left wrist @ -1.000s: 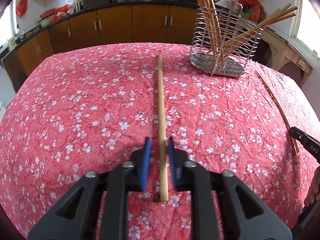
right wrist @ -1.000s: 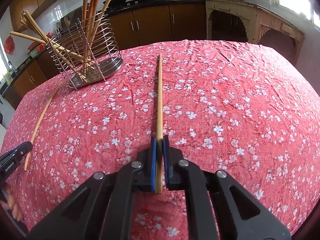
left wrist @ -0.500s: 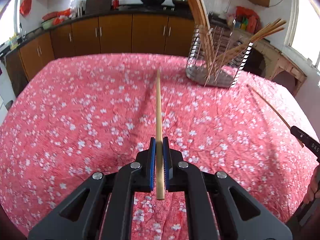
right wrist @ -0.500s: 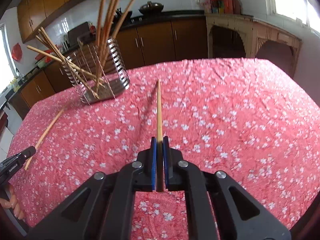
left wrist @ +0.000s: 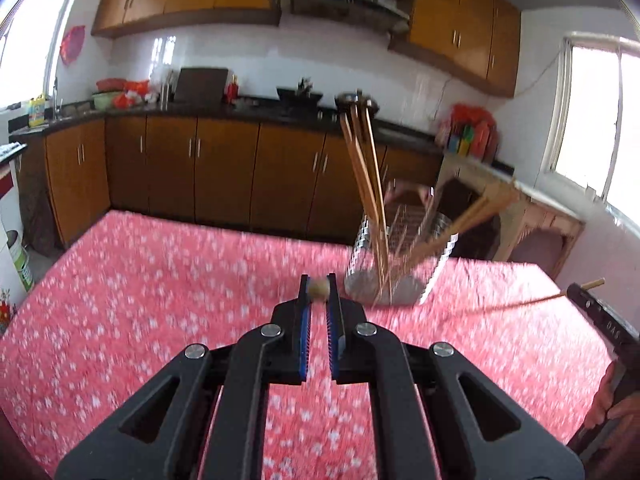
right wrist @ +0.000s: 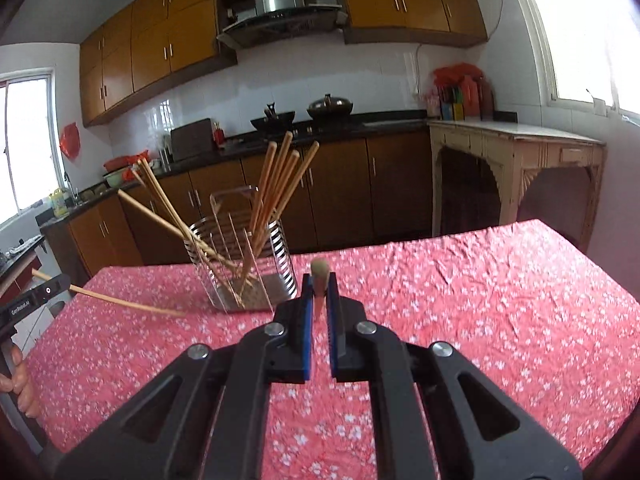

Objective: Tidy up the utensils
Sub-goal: 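Lift both held chopsticks upright and carry them over the wire holder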

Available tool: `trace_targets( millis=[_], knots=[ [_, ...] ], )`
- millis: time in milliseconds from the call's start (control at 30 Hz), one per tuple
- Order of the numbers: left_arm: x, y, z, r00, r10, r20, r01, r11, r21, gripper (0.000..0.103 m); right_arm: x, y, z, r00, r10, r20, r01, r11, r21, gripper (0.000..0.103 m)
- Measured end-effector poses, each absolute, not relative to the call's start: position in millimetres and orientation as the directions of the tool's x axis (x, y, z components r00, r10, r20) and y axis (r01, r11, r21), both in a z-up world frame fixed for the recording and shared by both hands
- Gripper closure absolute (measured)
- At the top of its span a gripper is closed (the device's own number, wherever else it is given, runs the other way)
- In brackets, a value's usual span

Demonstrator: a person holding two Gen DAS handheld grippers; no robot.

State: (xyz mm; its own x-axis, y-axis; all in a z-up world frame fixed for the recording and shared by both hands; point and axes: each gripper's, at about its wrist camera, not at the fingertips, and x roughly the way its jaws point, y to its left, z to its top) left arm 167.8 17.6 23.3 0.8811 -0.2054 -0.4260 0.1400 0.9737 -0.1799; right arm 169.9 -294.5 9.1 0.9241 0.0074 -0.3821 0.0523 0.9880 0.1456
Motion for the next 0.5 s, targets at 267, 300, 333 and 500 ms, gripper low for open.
trace_targets(
  millis=[267,300,333,500],
  knots=[
    [185,21,44,0.899,-0.192,-0.394,0.131,0.976,-0.177,0.096,177,-295,37,0.948,0.008,-0.319,0.040,0.989,0.145,0.096],
    [187,20,45,0.900,-0.189,-0.392,0.130,0.976,-0.173,0.096,178,-295,42,0.950,0.014,-0.313,0.034,0.988,0.149,0.096],
    [187,20,46,0.901,-0.189,-0.390,0.131,0.976,-0.171,0.096,179,-295,44,0.951,0.019,-0.309,0.030,0.988,0.152,0.096],
    [190,14,55,0.909,-0.184,-0.374,0.134,0.979,-0.154,0.096,183,-295,62,0.955,0.043,-0.294,0.007,0.986,0.164,0.096]
  ],
)
